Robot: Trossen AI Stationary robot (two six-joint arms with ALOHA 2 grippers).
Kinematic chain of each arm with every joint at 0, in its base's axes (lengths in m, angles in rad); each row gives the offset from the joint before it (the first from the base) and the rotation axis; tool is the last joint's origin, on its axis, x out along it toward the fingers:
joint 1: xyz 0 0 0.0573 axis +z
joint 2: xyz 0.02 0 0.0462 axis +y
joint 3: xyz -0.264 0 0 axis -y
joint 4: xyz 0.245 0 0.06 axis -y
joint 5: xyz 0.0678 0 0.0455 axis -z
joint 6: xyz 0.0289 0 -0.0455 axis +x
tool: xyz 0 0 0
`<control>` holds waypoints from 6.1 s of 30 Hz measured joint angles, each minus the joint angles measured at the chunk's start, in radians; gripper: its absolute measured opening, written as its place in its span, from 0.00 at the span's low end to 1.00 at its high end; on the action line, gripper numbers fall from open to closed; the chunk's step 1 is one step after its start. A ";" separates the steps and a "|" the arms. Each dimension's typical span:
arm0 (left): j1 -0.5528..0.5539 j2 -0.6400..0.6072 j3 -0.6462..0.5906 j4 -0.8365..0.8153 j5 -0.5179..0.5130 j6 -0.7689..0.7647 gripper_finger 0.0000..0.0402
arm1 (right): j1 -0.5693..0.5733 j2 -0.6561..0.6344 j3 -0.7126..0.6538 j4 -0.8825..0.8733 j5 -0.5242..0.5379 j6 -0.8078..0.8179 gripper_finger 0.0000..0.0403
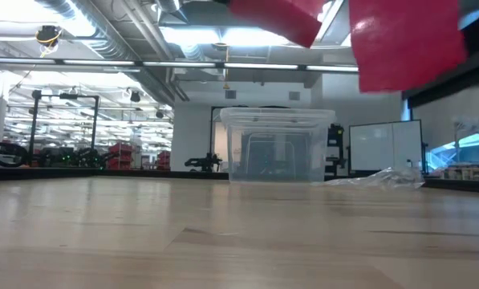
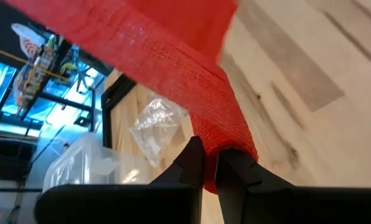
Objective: Roll bandage
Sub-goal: Roll the red bandage
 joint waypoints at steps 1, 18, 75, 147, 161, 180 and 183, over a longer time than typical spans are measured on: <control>-0.007 0.000 0.000 0.004 0.008 -0.002 0.04 | -0.029 -0.010 0.000 -0.025 -0.016 0.022 0.01; -0.119 0.001 0.067 0.162 0.159 0.035 0.04 | -0.547 0.017 0.000 -0.366 -0.465 0.209 0.01; -0.143 -0.169 0.227 0.186 -0.330 0.290 0.04 | -0.945 0.297 -0.351 -0.256 -1.405 0.535 0.47; -0.058 -0.168 0.227 -0.018 -0.332 0.062 0.04 | -0.870 0.241 0.078 -0.602 -0.965 0.562 0.56; -0.042 -0.164 0.227 -0.036 -0.161 0.004 0.04 | -0.802 0.277 0.078 -0.688 -0.684 0.379 0.56; 0.090 -0.155 0.179 -0.429 -0.029 -0.423 0.04 | -0.773 0.478 0.077 -0.657 -0.994 0.251 0.61; 0.103 -0.159 0.101 -0.408 -0.029 -0.454 0.04 | -0.742 0.527 0.077 -0.657 -0.988 0.224 0.66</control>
